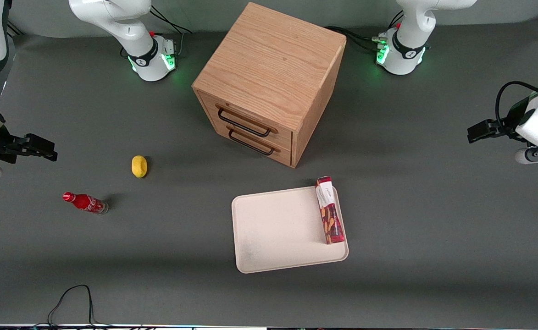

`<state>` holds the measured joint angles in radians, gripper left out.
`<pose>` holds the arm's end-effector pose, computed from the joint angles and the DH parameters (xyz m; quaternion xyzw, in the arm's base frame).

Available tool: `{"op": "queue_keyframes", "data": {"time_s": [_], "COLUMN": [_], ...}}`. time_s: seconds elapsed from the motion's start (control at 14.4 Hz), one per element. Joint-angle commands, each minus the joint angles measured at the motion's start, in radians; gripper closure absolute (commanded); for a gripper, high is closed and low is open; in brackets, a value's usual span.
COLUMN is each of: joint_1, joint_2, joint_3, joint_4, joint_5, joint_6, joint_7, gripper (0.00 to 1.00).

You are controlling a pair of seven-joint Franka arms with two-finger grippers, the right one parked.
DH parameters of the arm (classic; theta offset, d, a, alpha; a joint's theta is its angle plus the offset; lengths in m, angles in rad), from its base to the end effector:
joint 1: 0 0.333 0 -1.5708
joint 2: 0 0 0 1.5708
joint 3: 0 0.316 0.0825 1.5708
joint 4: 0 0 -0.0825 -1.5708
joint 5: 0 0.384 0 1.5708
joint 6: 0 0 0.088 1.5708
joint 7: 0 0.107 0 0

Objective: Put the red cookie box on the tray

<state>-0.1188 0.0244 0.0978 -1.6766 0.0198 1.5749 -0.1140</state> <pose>0.5554 -0.0101 0.5617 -0.9969 -0.0458 0.0621 0.0153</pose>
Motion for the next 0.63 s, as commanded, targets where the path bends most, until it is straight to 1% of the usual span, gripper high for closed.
{"op": "queue_keyframes", "data": {"time_s": [0.0,0.07,0.14,0.56], "joint_1": [-0.019,-0.024,-0.024,-0.024], "joint_2": [-0.070,-0.072,-0.074,-0.073], "joint_3": [0.011,0.008,0.008,0.005], "joint_4": [-0.075,-0.071,-0.071,-0.032], "joint_5": [0.002,0.026,0.031,0.032], "joint_6": [-0.002,-0.003,0.002,-0.012], "joint_7": [0.019,0.019,0.019,0.033], "gripper": [0.00,0.00,0.00,0.00]}}
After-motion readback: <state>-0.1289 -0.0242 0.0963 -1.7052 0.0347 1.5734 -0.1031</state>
